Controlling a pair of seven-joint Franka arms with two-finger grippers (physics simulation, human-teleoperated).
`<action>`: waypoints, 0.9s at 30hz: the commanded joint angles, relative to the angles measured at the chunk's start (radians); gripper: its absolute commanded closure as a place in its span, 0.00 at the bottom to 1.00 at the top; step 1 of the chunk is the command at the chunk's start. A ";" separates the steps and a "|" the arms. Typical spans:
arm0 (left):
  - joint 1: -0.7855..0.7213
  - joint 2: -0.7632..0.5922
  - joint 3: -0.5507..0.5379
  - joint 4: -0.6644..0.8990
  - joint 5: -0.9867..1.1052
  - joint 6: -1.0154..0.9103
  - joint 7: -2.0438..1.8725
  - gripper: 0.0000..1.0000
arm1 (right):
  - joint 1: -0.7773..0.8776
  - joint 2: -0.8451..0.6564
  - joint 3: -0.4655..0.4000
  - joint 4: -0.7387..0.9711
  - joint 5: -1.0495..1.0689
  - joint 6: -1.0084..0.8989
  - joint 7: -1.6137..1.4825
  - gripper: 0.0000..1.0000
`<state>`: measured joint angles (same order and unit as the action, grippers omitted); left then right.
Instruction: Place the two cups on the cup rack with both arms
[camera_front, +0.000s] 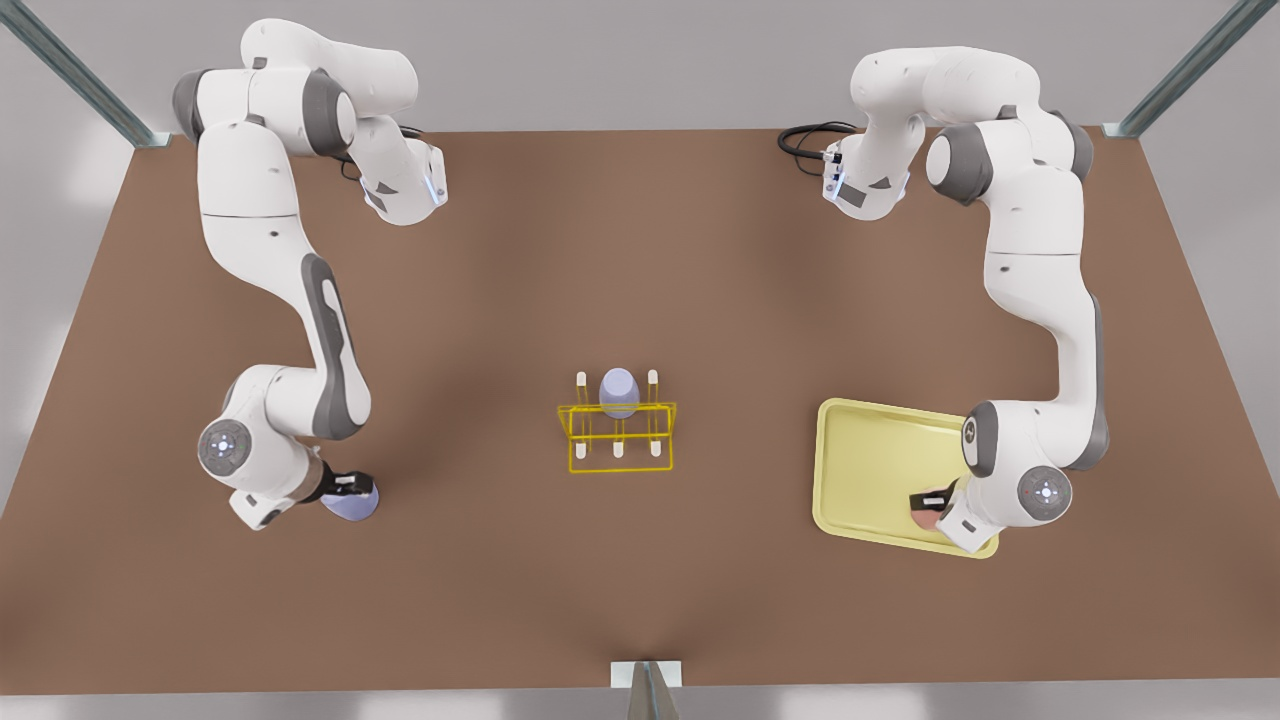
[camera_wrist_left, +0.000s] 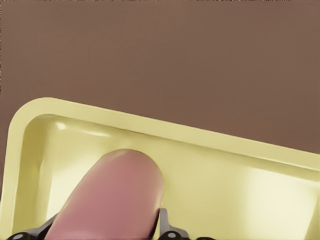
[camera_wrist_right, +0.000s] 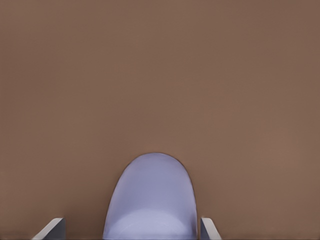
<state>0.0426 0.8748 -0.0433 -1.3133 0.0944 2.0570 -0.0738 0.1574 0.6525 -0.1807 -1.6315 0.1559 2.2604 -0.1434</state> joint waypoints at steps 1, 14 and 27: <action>0.000 -0.002 -0.001 0.000 -0.002 0.012 -0.038 0.20 | -0.001 0.001 0.000 -0.004 -0.007 -0.001 -0.028 0.00; -0.036 -0.106 -0.070 0.018 -0.002 -0.265 -0.221 0.18 | -0.002 0.038 0.000 -0.013 -0.010 -0.001 -0.028 0.00; -0.194 -0.036 -0.431 0.292 -0.093 -0.158 -0.724 0.17 | -0.009 0.061 0.000 -0.008 -0.009 0.004 -0.028 0.00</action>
<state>-0.1400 0.8357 -0.4728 -1.0246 0.0033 1.8816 -0.4144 0.1487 0.7132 -0.1808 -1.6399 0.1454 2.2635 -0.1609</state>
